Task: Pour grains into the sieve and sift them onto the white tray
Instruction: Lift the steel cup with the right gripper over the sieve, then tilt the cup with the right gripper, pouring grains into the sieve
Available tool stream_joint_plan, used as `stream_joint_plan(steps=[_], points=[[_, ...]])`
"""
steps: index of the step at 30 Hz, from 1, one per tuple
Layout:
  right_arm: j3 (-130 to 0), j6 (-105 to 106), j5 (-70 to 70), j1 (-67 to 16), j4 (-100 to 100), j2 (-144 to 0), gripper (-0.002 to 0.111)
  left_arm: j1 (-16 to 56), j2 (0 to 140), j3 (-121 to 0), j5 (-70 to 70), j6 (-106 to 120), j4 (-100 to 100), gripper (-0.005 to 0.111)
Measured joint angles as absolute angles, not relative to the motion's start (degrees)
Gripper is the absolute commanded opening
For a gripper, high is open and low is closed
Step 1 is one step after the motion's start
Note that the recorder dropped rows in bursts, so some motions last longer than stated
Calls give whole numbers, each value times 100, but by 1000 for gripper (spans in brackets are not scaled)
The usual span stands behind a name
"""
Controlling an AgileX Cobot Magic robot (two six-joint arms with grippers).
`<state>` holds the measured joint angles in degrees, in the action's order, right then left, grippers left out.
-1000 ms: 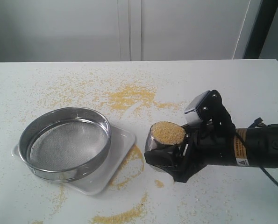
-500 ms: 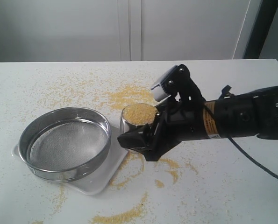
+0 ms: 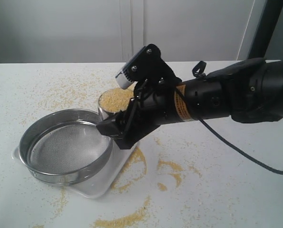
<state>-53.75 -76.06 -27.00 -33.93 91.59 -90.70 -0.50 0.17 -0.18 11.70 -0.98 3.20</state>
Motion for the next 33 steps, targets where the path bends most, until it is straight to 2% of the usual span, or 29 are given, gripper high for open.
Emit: stream_joint_plan(steps=[18,33], points=[[-6627,-8532,-2078,-4068,10050,-10066,0,-50,17,-18,1170,-98,320,0],[-7071,-7322,-418,-4351,10050,-10514,0,-50,17,-18,1170,-98,320,0]])
